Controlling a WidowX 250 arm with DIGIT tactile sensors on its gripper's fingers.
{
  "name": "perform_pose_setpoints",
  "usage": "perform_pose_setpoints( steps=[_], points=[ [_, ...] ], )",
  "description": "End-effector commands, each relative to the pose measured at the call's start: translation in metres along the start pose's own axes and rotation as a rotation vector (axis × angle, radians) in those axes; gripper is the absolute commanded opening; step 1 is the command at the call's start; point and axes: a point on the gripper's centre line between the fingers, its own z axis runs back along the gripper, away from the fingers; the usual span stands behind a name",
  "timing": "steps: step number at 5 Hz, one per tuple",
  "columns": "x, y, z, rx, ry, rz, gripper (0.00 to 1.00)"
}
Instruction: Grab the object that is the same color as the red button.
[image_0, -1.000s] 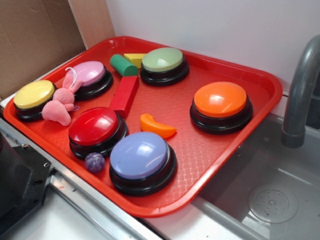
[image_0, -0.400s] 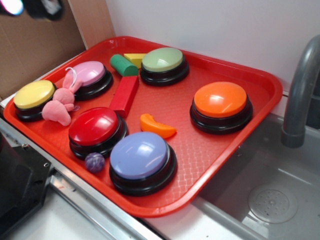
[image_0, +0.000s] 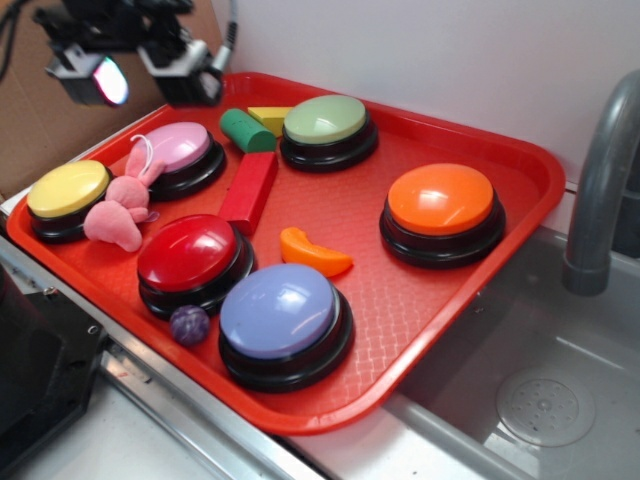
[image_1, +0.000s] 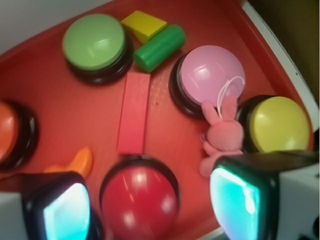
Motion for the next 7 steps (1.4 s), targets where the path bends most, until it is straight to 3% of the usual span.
perform_pose_setpoints(
  steps=[1, 2, 3, 4, 5, 6, 7],
  points=[
    [0.02, -0.001, -0.062, -0.008, 0.025, 0.206, 1.0],
    [0.023, -0.002, -0.086, 0.003, 0.04, 0.26, 1.0],
    [0.023, -0.001, -0.104, -0.089, 0.07, 0.294, 1.0],
    [0.023, -0.003, -0.112, -0.053, 0.081, 0.268, 1.0],
    [0.024, -0.005, -0.109, -0.038, 0.059, 0.245, 0.0],
    [0.027, -0.009, -0.104, 0.036, 0.043, 0.189, 0.0],
    [0.029, -0.013, -0.097, 0.057, 0.034, 0.104, 0.0]
  ],
)
